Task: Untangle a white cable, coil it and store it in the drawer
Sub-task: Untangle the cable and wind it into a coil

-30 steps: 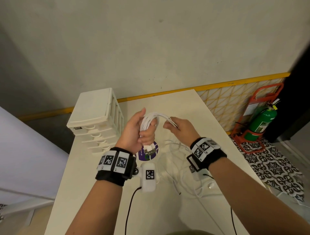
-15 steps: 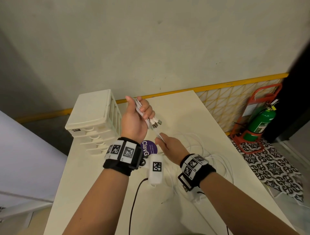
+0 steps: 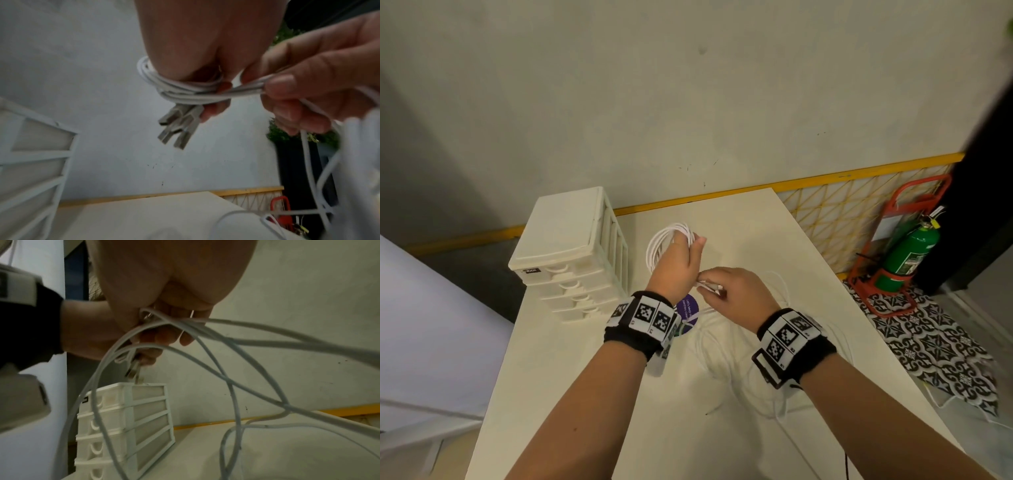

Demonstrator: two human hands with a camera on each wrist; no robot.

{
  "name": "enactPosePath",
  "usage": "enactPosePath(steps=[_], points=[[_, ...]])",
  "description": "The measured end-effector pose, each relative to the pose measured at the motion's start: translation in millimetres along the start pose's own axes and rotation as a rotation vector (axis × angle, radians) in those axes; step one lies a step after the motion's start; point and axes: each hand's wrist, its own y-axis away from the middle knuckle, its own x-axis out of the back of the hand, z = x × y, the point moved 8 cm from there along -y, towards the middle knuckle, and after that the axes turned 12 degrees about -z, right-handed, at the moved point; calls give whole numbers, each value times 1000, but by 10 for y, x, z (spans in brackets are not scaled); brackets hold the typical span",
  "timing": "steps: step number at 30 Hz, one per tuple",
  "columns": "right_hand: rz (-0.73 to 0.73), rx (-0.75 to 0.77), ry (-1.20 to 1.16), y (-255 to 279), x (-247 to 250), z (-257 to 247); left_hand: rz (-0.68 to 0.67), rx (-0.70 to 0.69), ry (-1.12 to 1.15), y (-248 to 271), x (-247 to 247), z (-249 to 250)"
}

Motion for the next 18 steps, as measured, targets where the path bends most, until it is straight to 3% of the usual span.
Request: enactPosePath(steps=[6, 10, 14, 18], points=[[-13, -29, -119, -18, 163, 22, -180, 131, 55, -10, -84, -43], [34, -73, -212, -71, 291, 76, -419, 124, 271, 77, -299, 26], [-61, -131, -225, -111, 263, 166, -480, 178, 496, 188, -407, -5], [-85, -235, -127, -43, 229, 325, -549, 230, 454, 274, -433, -65]])
